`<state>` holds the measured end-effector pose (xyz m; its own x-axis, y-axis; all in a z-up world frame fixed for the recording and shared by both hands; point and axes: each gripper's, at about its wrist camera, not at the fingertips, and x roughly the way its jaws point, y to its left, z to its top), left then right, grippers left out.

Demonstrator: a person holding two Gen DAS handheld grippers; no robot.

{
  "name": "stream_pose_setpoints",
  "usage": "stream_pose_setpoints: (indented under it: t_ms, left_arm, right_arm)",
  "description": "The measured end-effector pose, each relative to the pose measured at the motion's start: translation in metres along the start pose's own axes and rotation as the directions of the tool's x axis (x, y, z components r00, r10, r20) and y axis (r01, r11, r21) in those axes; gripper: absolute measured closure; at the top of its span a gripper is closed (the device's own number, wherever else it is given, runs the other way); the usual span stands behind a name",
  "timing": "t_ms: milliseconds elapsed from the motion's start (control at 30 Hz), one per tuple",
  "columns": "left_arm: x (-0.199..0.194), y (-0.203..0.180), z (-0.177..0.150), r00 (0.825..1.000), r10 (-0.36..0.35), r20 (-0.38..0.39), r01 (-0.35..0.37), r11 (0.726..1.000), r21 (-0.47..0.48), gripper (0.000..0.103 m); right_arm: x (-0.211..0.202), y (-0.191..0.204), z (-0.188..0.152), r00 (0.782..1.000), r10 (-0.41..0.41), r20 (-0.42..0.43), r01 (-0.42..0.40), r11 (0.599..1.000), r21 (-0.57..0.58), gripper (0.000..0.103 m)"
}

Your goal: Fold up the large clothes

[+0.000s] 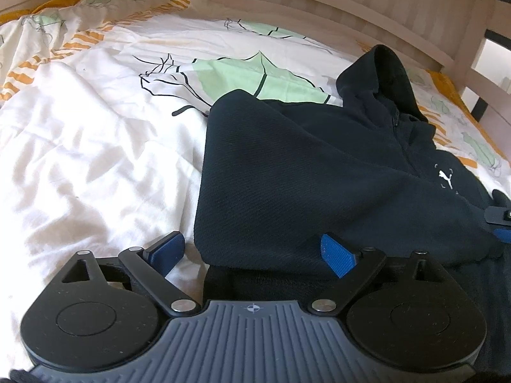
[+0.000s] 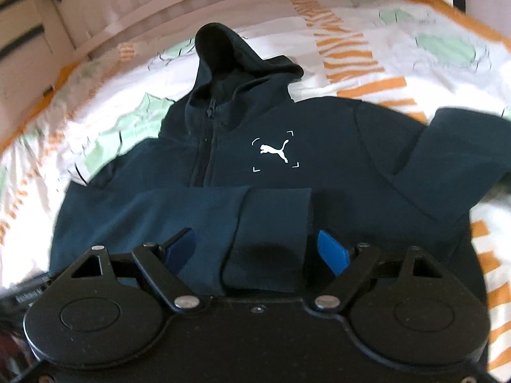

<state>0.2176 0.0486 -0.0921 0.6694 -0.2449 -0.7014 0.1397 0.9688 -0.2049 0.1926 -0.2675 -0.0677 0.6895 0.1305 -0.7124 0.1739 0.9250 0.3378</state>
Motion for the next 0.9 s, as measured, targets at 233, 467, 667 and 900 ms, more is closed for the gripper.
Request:
stream_pose_setpoints:
  t_ms: [233, 467, 667, 900]
  left_arm:
    - [-0.013, 0.001, 0.001, 1.0, 0.009, 0.006, -0.009, 1.0, -0.016, 0.01]
    - [-0.027, -0.006, 0.004, 0.999, 0.027, 0.047, -0.028, 0.999, 0.02, 0.01]
    - [-0.033, -0.015, 0.014, 0.997, 0.028, 0.078, -0.033, 0.998, 0.055, 0.01]
    - [-0.022, -0.025, 0.027, 0.995, 0.048, 0.082, -0.054, 0.996, 0.076, 0.01]
  right_arm:
    - [0.016, -0.011, 0.001, 0.999, 0.041, -0.034, -0.04, 0.999, 0.037, 0.048]
    - [0.013, -0.002, 0.001, 0.997, 0.08, -0.008, -0.081, 0.996, -0.036, 0.084]
    - [-0.016, 0.023, 0.018, 0.989, 0.094, 0.114, -0.071, 0.979, -0.192, 0.089]
    - [-0.027, 0.003, 0.043, 0.986, 0.011, 0.166, 0.018, 0.985, -0.172, 0.089]
